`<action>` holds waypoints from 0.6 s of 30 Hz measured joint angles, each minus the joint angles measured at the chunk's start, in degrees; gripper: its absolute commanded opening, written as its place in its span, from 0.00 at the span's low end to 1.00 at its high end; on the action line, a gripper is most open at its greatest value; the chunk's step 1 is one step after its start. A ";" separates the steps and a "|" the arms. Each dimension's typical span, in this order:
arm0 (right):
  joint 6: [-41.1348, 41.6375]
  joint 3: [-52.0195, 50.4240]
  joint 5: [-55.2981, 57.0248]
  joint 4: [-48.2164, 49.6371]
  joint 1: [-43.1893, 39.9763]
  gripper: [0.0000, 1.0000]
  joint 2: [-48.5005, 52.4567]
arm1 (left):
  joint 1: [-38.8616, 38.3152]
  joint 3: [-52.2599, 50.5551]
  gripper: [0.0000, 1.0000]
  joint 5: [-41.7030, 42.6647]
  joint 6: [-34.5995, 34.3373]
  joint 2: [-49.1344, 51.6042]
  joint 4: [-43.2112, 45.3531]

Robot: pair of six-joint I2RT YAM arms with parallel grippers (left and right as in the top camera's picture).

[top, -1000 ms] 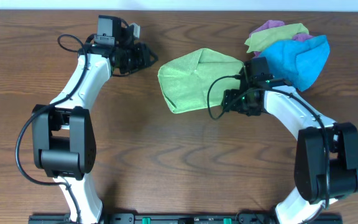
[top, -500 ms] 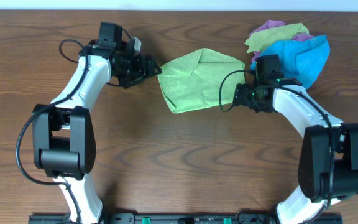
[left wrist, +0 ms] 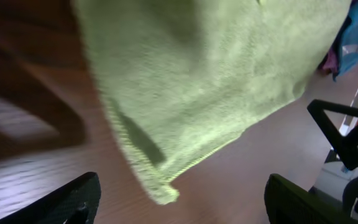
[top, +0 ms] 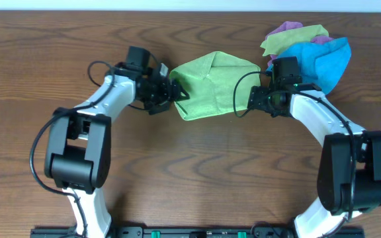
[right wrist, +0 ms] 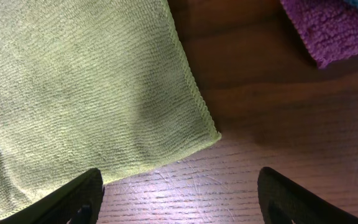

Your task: Fold the cloth

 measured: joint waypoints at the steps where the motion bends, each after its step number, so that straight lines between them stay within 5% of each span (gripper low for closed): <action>1: 0.00 0.00 -0.02 0.00 0.00 0.80 0.00 | -0.57 -0.20 0.86 0.00 -0.44 0.00 0.35; 14: 0.11 0.00 -0.02 -0.63 0.00 0.80 0.00 | -4.92 -5.22 0.81 -1.09 -4.96 -0.02 5.77; 18: 0.11 0.00 -0.33 -0.63 0.02 0.80 0.00 | -5.11 -6.91 0.63 -1.49 -7.96 -0.02 11.17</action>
